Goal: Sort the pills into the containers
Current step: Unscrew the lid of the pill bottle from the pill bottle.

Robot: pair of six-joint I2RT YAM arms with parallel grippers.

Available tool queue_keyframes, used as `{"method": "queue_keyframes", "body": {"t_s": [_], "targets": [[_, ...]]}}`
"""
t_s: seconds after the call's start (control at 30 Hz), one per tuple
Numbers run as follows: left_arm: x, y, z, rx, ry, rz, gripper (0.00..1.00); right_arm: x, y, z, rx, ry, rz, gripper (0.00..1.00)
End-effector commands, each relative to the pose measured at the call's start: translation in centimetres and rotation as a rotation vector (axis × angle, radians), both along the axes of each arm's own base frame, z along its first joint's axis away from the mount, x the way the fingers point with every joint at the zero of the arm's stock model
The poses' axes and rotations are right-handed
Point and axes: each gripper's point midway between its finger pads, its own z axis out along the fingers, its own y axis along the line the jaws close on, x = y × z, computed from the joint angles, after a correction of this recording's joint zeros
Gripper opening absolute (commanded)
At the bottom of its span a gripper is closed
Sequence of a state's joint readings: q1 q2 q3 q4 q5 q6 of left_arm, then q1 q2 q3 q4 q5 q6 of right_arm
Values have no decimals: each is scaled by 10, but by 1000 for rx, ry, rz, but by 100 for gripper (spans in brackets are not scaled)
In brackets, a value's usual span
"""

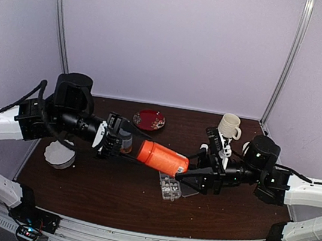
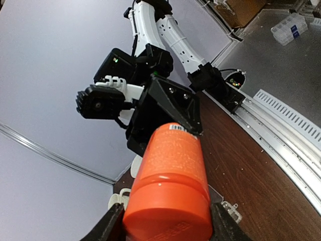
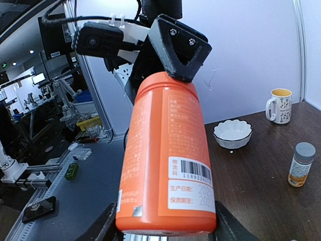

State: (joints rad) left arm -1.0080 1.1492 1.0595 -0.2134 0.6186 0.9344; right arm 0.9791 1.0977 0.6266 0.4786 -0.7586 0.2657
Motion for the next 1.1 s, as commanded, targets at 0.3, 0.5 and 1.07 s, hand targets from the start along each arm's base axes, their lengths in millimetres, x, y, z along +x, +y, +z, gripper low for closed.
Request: {"method": "queue_keyframes", "body": {"t_s": [0.3, 0.5, 1.07], "targets": [[11, -38, 65, 10, 1035, 257, 0, 19, -10, 41, -7, -818, -265, 0], [24, -47, 62, 25, 1577, 432, 0, 35, -11, 38, -88, -1060, -464, 0], [48, -31, 63, -169, 2208, 597, 0, 48, -30, 23, -179, -1306, -764, 0]]}}
